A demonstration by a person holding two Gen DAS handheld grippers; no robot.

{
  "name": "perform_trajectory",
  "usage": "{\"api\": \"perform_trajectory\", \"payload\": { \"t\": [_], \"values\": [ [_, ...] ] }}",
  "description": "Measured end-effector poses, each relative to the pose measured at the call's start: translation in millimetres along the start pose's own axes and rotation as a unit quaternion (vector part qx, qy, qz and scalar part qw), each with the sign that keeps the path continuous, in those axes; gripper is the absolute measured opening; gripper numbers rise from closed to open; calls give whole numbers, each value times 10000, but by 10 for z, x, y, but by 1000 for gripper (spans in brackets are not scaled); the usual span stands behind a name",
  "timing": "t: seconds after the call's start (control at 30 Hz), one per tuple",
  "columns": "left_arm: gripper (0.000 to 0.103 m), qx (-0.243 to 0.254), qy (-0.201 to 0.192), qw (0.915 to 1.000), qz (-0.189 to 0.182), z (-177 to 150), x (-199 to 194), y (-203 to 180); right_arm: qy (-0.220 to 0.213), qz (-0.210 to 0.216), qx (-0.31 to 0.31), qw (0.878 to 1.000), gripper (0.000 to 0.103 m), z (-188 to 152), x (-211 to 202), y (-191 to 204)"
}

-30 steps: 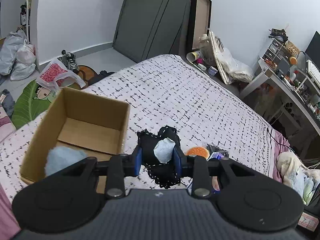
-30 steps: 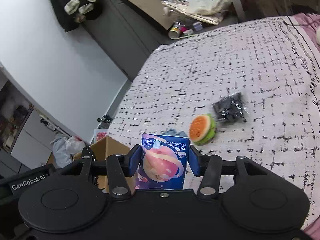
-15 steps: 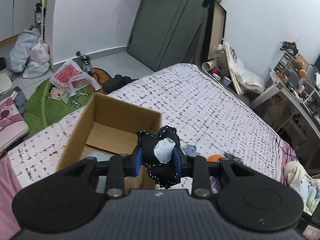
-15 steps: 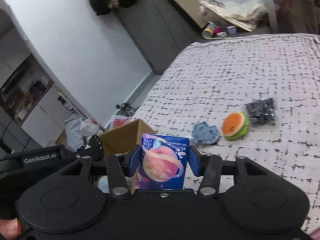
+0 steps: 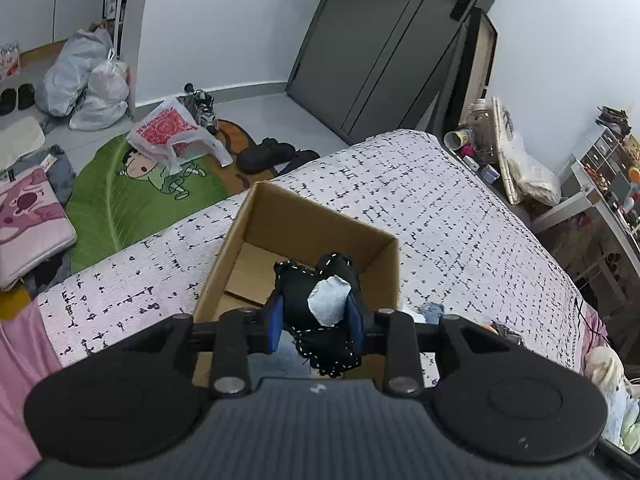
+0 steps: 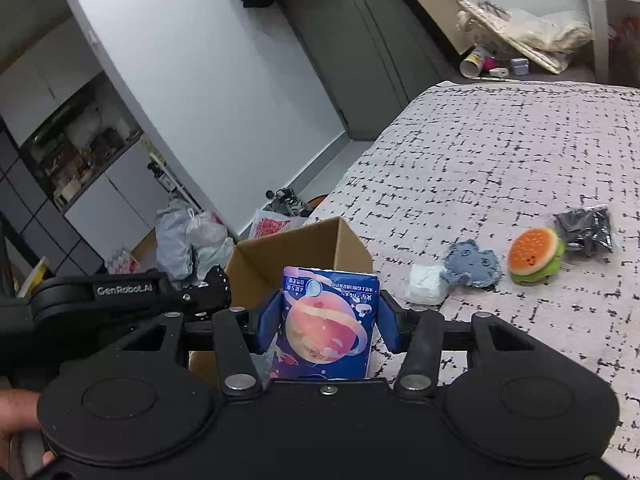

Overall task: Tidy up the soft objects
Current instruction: 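Carry both items to the box and release them inside with both tools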

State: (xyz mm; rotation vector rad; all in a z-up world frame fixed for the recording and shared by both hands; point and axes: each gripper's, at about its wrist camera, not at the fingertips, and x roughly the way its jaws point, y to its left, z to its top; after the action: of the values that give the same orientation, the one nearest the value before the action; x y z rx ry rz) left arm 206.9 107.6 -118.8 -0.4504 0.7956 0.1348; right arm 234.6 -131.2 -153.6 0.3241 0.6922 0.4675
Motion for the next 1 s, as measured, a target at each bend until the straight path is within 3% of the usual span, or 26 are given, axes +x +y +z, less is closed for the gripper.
{"api": "perform_trajectory", "payload": {
  "t": [0.4,0.63,0.8,1.0],
  "values": [
    [32,-183,221,9996,-25,83,203,293,340,191,-73,9992,50,-96,308,228],
    [33,-122,291,9995,-31,158,263,305,539,268,8,9982,60,-104,422,284],
    [34,-58,341,9994,-6,162,316,255,520,59,182,9985,67,-70,411,202],
    [48,-70,443,9988,173,148,348,211,657,-95,448,9968,69,-78,394,89]
  ]
}}
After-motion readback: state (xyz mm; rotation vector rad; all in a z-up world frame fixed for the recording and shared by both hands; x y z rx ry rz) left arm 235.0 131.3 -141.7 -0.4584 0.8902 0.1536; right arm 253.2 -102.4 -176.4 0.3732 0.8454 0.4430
